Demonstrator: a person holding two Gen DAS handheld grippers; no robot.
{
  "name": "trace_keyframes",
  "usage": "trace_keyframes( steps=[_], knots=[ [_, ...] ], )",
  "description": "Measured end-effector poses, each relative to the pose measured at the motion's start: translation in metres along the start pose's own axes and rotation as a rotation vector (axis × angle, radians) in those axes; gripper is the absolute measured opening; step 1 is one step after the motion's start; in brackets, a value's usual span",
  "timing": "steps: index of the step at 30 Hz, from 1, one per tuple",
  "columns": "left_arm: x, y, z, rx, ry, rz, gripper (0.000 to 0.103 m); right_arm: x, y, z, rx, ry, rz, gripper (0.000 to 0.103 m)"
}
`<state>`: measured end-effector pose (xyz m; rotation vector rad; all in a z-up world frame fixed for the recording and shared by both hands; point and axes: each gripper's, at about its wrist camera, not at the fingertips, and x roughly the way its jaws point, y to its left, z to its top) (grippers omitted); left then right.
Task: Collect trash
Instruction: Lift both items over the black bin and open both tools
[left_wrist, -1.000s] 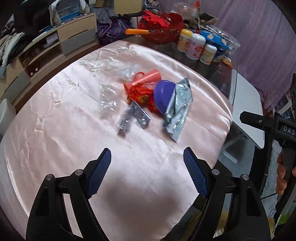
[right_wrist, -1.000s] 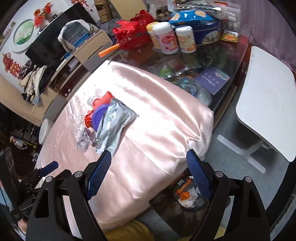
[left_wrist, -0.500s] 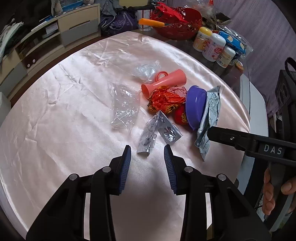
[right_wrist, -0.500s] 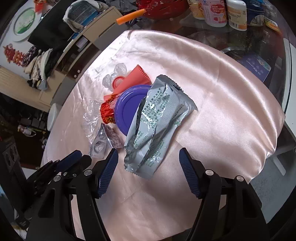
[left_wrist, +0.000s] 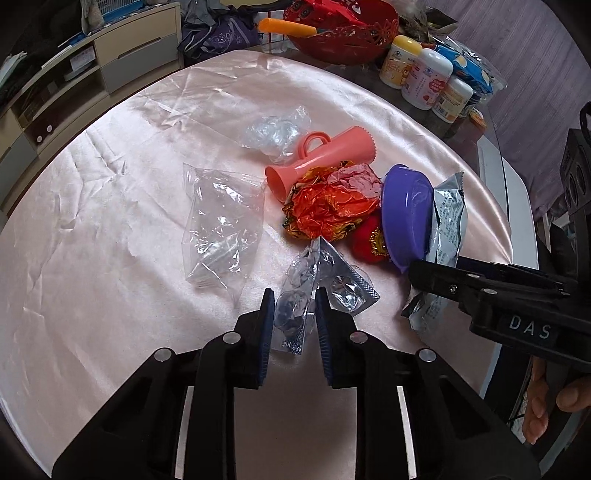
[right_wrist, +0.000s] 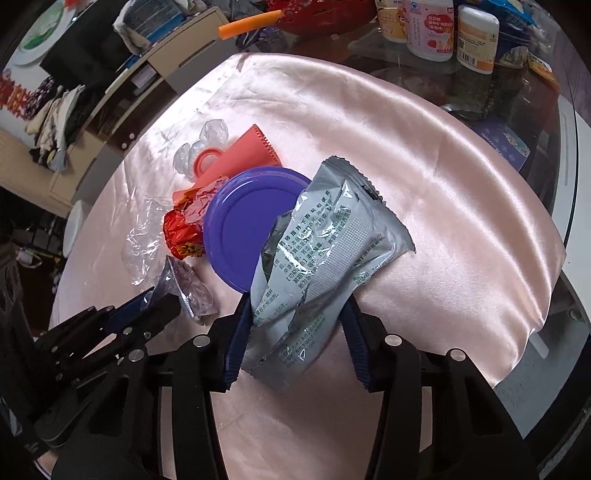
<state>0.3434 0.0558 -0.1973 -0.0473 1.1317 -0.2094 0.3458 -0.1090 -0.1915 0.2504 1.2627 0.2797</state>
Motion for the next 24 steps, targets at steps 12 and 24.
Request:
trace_keyframes(
  steps=[12, 24],
  knots=[
    [-0.009, -0.023, -0.015, 0.030, 0.011, -0.017, 0.019, -0.021, -0.018, -0.014, -0.007, -0.019, 0.022, 0.034],
    [-0.051, -0.102, -0.054, 0.100, 0.010, -0.109, 0.019, -0.090, -0.088, -0.075, 0.052, -0.077, -0.051, 0.034]
  ],
)
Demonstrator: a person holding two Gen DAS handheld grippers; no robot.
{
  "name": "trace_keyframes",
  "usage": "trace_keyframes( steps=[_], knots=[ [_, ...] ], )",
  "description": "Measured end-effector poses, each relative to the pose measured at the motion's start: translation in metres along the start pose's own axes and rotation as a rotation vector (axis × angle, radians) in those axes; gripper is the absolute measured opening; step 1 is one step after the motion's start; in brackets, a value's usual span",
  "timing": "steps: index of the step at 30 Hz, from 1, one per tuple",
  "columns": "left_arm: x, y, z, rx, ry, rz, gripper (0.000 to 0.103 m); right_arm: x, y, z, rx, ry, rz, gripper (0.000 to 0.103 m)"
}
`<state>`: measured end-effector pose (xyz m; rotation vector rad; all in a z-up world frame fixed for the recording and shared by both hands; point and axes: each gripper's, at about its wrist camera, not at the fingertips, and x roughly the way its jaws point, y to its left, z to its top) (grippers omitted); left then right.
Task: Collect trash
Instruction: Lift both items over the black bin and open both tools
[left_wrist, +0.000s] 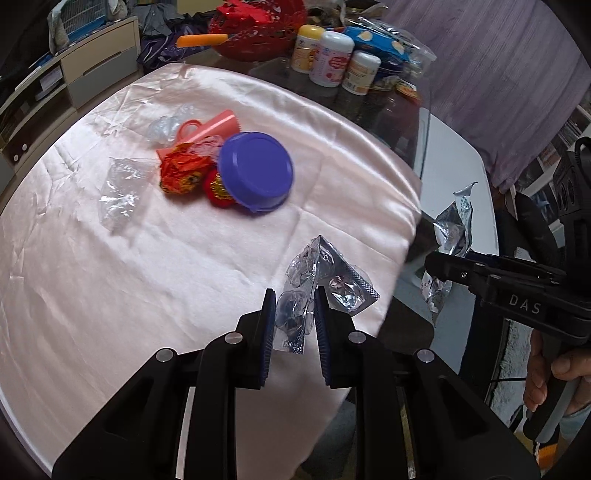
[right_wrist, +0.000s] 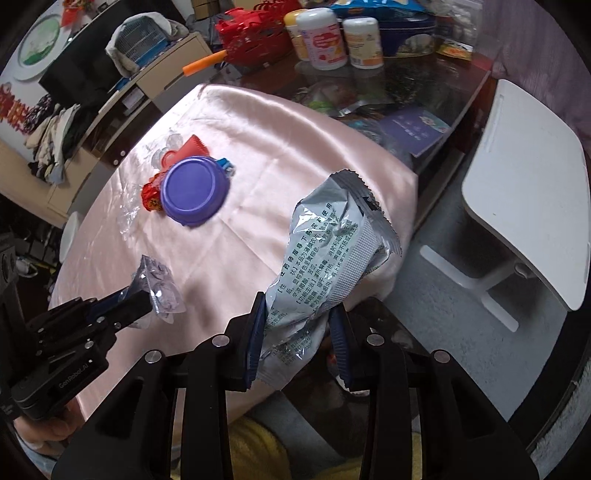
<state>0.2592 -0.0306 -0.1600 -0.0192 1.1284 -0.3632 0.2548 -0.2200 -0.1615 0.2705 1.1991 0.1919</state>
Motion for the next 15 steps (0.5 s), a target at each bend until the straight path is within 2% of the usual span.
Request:
trace_keyframes(
  steps=[6, 15],
  knots=[
    [0.003, -0.047, -0.022, 0.051, 0.034, -0.054, 0.020, -0.014, -0.046, -0.038, 0.066, 0.010, -0.019, 0.035],
    [0.032, -0.101, -0.063, 0.129, 0.126, -0.108, 0.020, -0.017, -0.082, -0.084, 0.091, 0.056, -0.065, 0.035]
  ],
)
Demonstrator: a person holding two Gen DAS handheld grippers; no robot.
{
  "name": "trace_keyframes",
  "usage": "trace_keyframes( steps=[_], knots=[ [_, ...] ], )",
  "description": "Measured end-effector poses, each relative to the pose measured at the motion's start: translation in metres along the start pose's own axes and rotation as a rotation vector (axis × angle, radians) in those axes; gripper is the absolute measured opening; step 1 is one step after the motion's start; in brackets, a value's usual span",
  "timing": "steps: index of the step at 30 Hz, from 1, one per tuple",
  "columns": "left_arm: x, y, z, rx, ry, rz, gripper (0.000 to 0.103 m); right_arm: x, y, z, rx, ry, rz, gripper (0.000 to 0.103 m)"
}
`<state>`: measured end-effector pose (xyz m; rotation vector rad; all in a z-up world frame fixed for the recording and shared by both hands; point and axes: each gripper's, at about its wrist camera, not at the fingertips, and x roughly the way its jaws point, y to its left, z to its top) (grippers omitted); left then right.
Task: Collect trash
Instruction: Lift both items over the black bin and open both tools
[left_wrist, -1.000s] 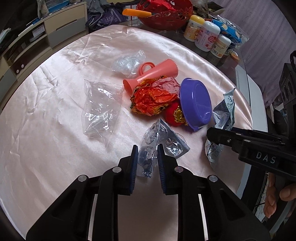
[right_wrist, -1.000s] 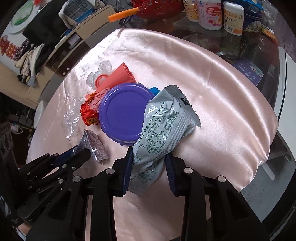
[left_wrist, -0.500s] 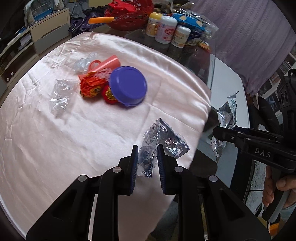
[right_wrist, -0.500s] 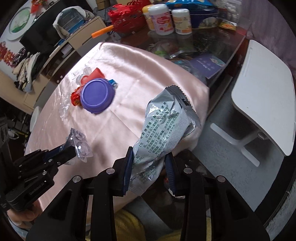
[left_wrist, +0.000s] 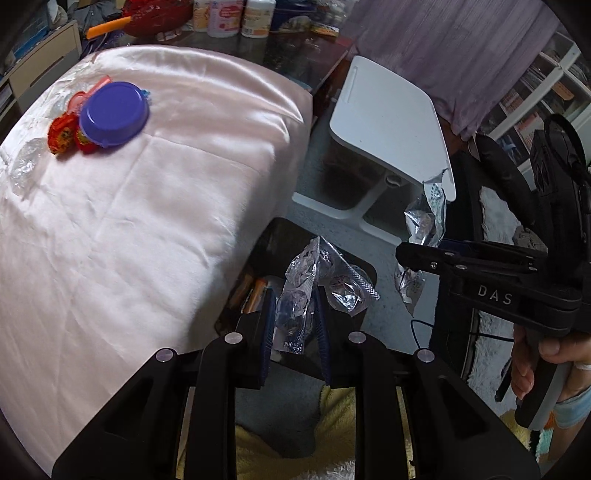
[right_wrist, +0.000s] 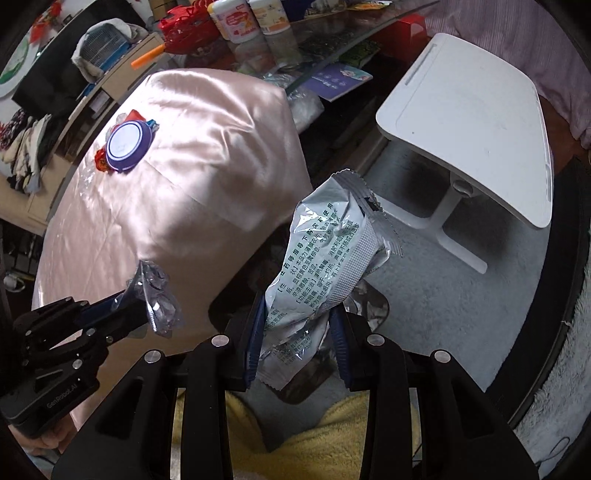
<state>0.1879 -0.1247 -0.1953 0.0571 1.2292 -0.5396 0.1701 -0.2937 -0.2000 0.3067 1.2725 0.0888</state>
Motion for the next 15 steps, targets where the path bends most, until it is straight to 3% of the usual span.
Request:
trace_keyframes(
  steps=[7, 15],
  knots=[
    [0.053, -0.017, -0.021, 0.023, 0.083, -0.008, 0.020, 0.025, -0.012, -0.023, 0.003, 0.065, 0.003, 0.035],
    [0.084, -0.014, -0.024, 0.021, 0.104, 0.017, 0.020, 0.057, -0.018, -0.028, 0.024, 0.102, 0.040, 0.036]
  ],
)
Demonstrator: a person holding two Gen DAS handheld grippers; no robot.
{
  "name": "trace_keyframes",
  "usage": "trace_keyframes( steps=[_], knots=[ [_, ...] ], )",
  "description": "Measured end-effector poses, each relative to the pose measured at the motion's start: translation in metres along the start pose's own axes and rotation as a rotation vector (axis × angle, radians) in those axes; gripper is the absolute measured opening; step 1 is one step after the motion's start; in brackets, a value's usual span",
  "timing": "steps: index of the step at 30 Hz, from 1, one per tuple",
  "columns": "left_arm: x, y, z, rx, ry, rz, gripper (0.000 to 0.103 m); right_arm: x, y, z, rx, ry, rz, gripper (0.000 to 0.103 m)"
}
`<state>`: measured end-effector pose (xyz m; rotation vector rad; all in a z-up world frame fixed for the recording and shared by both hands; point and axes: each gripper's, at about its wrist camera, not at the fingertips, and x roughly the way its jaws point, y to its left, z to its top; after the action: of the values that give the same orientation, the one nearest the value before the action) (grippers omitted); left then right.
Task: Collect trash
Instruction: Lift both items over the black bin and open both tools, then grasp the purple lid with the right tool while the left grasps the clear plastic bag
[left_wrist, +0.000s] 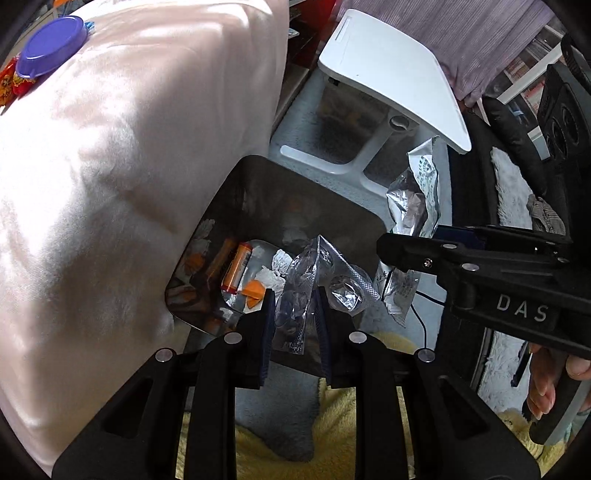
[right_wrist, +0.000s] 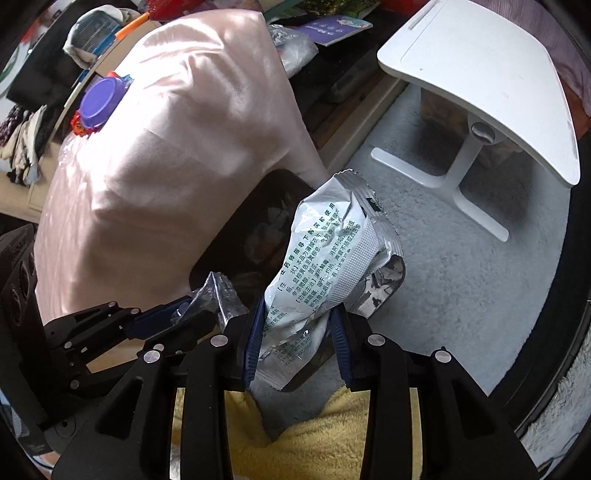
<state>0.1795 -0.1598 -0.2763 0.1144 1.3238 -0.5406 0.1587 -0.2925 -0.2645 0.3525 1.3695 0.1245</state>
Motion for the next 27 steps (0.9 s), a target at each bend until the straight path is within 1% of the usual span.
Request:
trace_keyframes(
  steps=[4, 10, 11, 14, 19, 22, 25, 27],
  knots=[
    [0.009, 0.005, 0.001, -0.001, 0.025, 0.001, 0.021, 0.015, -0.004, 0.004, 0.016, 0.039, 0.008, 0.037],
    [0.016, 0.006, 0.004, 0.000, 0.043, -0.001, 0.022, 0.024, -0.002, 0.009, 0.022, 0.070, 0.018, 0.042],
    [0.017, 0.006, 0.004, 0.002, 0.042, 0.001, 0.025, 0.026, -0.002, 0.010, 0.023, 0.072, 0.022, 0.043],
    [0.018, 0.007, 0.004, 0.003, 0.038, 0.002, 0.031, 0.025, -0.001, 0.010, 0.027, 0.071, 0.035, 0.045],
    [0.009, 0.011, 0.006, -0.006, 0.025, -0.003, 0.040, 0.020, 0.001, 0.014, 0.031, 0.059, 0.028, 0.050],
    [-0.002, 0.014, 0.009, -0.013, 0.002, -0.008, 0.047, 0.015, 0.003, 0.018, 0.027, 0.053, 0.021, 0.059],
    [-0.013, 0.016, 0.013, -0.012, -0.018, -0.006, 0.055, 0.011, 0.005, 0.023, 0.022, 0.049, 0.020, 0.062],
    [-0.022, 0.018, 0.014, -0.017, -0.027, -0.009, 0.058, 0.005, 0.008, 0.026, 0.029, 0.040, 0.035, 0.067]
  ],
)
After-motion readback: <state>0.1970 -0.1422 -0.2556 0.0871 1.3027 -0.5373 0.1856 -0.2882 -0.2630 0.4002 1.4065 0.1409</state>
